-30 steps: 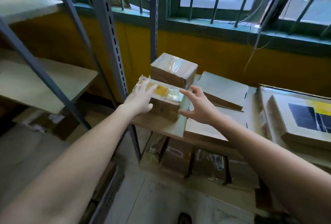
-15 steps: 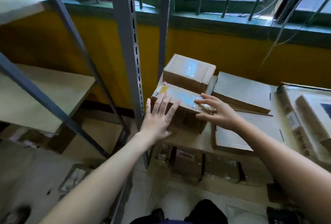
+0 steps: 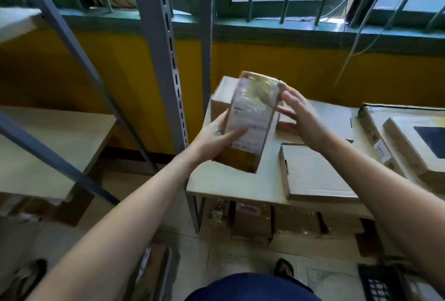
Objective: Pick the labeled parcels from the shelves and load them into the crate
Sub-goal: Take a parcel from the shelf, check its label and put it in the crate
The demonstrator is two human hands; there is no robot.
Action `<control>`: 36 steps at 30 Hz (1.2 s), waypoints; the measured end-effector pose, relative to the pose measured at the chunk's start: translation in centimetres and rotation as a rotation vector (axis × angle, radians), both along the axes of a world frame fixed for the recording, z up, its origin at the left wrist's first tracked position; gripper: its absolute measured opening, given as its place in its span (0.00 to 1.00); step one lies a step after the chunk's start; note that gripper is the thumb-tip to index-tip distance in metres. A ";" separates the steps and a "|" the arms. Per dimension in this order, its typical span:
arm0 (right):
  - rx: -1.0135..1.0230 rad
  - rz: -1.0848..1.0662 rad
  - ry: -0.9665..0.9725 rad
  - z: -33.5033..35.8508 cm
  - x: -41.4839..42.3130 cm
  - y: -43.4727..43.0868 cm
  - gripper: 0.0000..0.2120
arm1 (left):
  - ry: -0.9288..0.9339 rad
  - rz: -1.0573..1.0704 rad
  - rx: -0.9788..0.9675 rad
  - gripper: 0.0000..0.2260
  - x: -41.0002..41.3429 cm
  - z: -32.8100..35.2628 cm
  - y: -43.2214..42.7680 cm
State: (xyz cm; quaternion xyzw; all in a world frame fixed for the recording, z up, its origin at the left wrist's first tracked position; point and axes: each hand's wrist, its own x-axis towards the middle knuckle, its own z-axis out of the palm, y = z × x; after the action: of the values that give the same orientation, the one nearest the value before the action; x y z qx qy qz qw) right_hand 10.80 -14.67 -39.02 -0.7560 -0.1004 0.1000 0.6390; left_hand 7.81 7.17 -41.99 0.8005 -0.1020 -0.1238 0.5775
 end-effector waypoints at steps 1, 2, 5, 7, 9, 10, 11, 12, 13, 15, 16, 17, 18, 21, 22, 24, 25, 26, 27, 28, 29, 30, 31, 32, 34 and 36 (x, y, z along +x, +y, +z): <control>-0.018 0.038 -0.069 0.4 -0.1 0.2 0.23 | 0.067 0.012 -0.152 0.26 0.0 0.3 -0.2; -0.033 0.059 -0.138 0.8 -0.3 0.6 0.21 | 0.127 0.025 -0.264 0.25 0.1 0.5 -0.3; 0.016 0.010 -0.209 1.2 -0.7 2.0 0.20 | 0.173 0.047 -0.404 0.22 0.1 0.7 -0.6; 0.050 -0.038 -0.184 1.0 -0.8 2.5 0.27 | 0.146 0.050 -0.408 0.15 -0.1 0.6 -0.4; 0.044 -0.090 -0.166 0.4 -0.7 2.8 0.33 | 0.130 0.032 -0.359 0.14 -0.5 0.4 0.2; 0.041 -0.123 -0.156 0.0 -0.6 2.8 0.35 | 0.139 0.005 -0.320 0.14 -0.7 0.3 0.6; 0.030 -0.152 -0.148 -0.4 -0.4 2.8 0.35 | 0.157 -0.030 -0.276 0.15 -0.8 0.3 1.0; 0.018 -0.166 -0.133 -0.8 -0.2 2.7 0.35 | 0.172 -0.069 -0.217 0.15 -0.9 0.4 1.4; 0.006 -0.168 -0.106 -1.2 0.0 2.5 0.33 | 0.176 -0.105 -0.145 0.15 -1.0 0.4 1.7; -0.035 -0.160 -0.008 -1.9 0.2 2.2 0.24 | 0.114 -0.123 0.065 0.13 -0.6 0.3 1.9; -0.106 -0.148 0.050 -2.5 0.1 2.1 0.20 | 0.036 -0.097 0.242 0.14 -0.2 0.1 1.7; -0.240 -0.132 0.089 -3.2 0.0 1.9 0.18 | -0.063 -0.062 0.475 0.16 0.2 -0.1 1.5; -0.411 -0.116 0.098 -4.1 -0.2 1.7 0.15 | -0.171 -0.033 0.734 0.18 0.6 -0.4 1.1; -0.731 -0.110 0.062 -5.7 -0.5 1.3 0.13 | -0.458 -0.066 1.096 0.20 0.9 -1.5 -0.5; -0.747 -0.105 0.064 -5.6 -0.3 1.1 0.15 | -0.486 -0.093 1.094 0.20 0.9 -1.8 -1.1; -0.776 -0.053 0.115 -4.8 0.2 0.8 0.22 | -0.421 -0.143 1.050 0.27 0.9 -2.3 -1.6; -0.805 -0.007 0.156 -4.3 0.4 0.6 0.22 | -0.365 -0.190 1.050 0.31 1.0 -2.3 -1.6; -0.834 0.047 0.198 -3.8 0.7 0.4 0.21 | -0.314 -0.246 1.059 0.33 1.2 -2.2 -1.5; -0.864 0.099 0.242 -3.4 1.1 0.3 0.19 | -0.275 -0.302 1.060 0.34 1.5 -2.0 -1.4; -0.895 0.149 0.292 -3.0 1.4 0.1 0.18 | -0.244 -0.354 1.048 0.34 1.9 -1.8 -1.2; -0.930 0.199 0.346 -2.6 1.9 -0.1 0.17 | -0.219 -0.395 1.022 0.34 2.3 -1.5 -1.0; -0.979 0.248 0.383 -2.1 2.3 -0.3 0.17 | -0.197 -0.427 0.993 0.34 2.7 -1.2 -0.9; -1.037 0.288 0.381 -1.5 2.8 -0.6 0.17 | -0.181 -0.449 0.966 0.34 3.0 -1.0 -0.8; -1.085 0.295 0.326 -0.9 3.5 -0.7 0.17 | -0.164 -0.466 0.938 0.34 3.1 -0.7 -0.7; -1.083 0.177 0.118 0.0 5.1 -0.9 0.16 | -0.102 -0.495 0.884 0.34 3.4 -0.3 -0.6; -0.993 0.048 -0.075 0.2 6.7 -0.8 0.20 | -0.025 -0.452 0.780 0.34 3.7 0.1 -0.6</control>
State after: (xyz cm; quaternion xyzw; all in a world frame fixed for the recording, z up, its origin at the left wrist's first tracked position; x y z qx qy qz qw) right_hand 17.51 -15.44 -38.83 -0.9696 -0.0809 0.1234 0.1952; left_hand 11.55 6.59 -41.92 0.9174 -0.2269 -0.2664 0.1896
